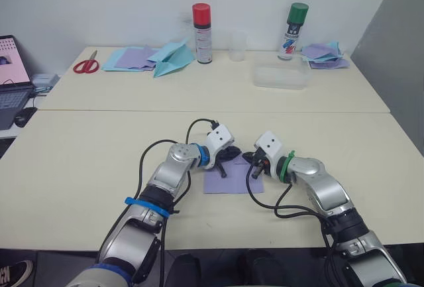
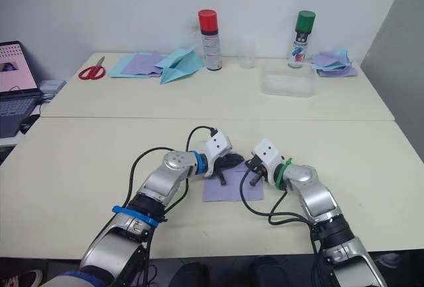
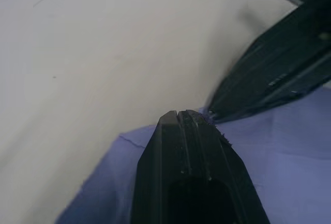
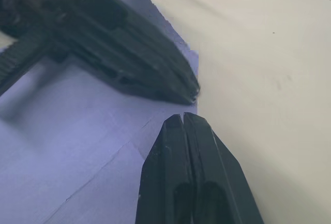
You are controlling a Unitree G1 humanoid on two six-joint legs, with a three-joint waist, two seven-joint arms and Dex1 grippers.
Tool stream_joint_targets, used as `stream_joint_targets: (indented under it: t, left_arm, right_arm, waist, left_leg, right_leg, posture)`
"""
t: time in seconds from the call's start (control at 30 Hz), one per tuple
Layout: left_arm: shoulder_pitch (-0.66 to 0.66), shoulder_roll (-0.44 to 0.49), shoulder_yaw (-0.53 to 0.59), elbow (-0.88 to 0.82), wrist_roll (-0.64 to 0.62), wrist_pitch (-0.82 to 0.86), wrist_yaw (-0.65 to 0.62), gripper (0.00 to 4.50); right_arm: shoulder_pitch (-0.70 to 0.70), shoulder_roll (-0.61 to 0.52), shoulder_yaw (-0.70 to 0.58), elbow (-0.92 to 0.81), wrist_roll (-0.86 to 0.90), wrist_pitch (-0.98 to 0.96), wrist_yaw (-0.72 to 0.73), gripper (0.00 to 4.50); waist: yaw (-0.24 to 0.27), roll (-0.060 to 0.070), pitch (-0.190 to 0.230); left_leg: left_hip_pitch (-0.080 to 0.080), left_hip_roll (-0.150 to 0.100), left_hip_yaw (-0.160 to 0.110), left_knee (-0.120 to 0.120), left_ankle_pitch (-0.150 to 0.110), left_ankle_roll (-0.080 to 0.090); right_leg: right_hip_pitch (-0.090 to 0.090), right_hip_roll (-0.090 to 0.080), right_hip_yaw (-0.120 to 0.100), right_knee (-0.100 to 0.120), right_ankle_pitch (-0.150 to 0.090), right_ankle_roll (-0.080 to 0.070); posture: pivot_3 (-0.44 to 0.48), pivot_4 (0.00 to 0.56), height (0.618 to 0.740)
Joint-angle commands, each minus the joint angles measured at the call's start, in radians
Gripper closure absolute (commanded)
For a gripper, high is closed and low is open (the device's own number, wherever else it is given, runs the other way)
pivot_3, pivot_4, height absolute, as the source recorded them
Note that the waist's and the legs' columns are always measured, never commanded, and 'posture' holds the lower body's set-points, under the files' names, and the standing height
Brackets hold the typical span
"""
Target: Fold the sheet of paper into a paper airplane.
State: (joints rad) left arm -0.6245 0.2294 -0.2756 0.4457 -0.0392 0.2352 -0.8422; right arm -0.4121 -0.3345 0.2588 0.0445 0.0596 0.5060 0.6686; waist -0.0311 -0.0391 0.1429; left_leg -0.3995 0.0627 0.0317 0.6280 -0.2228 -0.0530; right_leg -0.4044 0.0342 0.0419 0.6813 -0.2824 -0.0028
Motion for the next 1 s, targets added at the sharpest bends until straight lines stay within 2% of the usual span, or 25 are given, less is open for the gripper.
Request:
stream_joint_targets:
  t: [0.03,0.27,0.53,0.77,0.9,1.0]
  left_arm:
    - [-0.015,-0.027,0.007,-0.045,-0.011,0.007,0.011,4.5]
    - [-0.035,-0.03,-0.018,0.054,0.055,0.033,0.055,4.5]
    - [-0.085,-0.005,0.044,0.17,0.084,0.052,0.203,4.5]
    - [-0.041,0.026,0.13,0.076,0.025,0.026,0.233,4.5]
    - [-0.028,0.024,0.263,-0.028,-0.07,0.0,0.284,4.5]
    - [0.014,0.06,0.333,-0.147,-0.128,0.038,0.278,4.5]
  right_arm:
    - [0.028,-0.011,0.025,0.011,-0.015,0.018,0.006,4.46]
    - [0.045,-0.025,0.03,-0.016,-0.014,0.03,0.015,4.46]
    - [0.065,-0.026,0.04,-0.04,-0.019,0.037,0.004,4.46]
    - [0.058,-0.003,0.057,-0.018,-0.023,0.025,-0.005,4.46]
    - [0.044,0.018,0.071,0.004,-0.028,0.01,-0.006,4.46]
    - [0.027,0.033,0.079,0.035,-0.034,-0.01,-0.004,4.46]
  waist:
    - [0.0,0.0,0.0]
    - [0.0,0.0,0.0]
    - [-0.003,0.0,0.0]
    - [-0.011,0.0,0.0]
    - [-0.016,0.0,0.0]
    - [-0.022,0.0,0.0]
  left_leg:
    - [0.0,0.0,0.0,0.0,0.0,0.0]
    - [0.0,0.0,0.0,0.0,0.0,0.0]
    - [0.001,0.0,0.0,0.0,0.0,0.0]
    - [0.002,0.002,0.0,0.0,0.0,0.0]
    - [0.002,0.002,0.0,0.0,0.0,0.0]
    - [0.002,0.003,0.0,0.0,0.0,0.0]
  right_leg:
    - [0.0,0.0,0.0,0.0,0.0,0.0]
    - [0.0,0.0,0.0,0.0,0.0,0.0]
    - [0.001,0.0,0.001,0.0,0.001,0.001]
    - [0.001,0.002,0.001,0.001,0.001,0.001]
    - [0.0,0.002,0.001,0.001,0.001,0.001]
    - [0.0,0.002,0.001,0.001,0.002,0.001]
  posture:
    - [0.0,0.15,0.74]
    - [0.0,0.15,0.74]
    - [0.0,0.15,0.74]
    - [0.0,0.15,0.74]
    - [0.0,0.15,0.74]
    - [0.0,0.15,0.74]
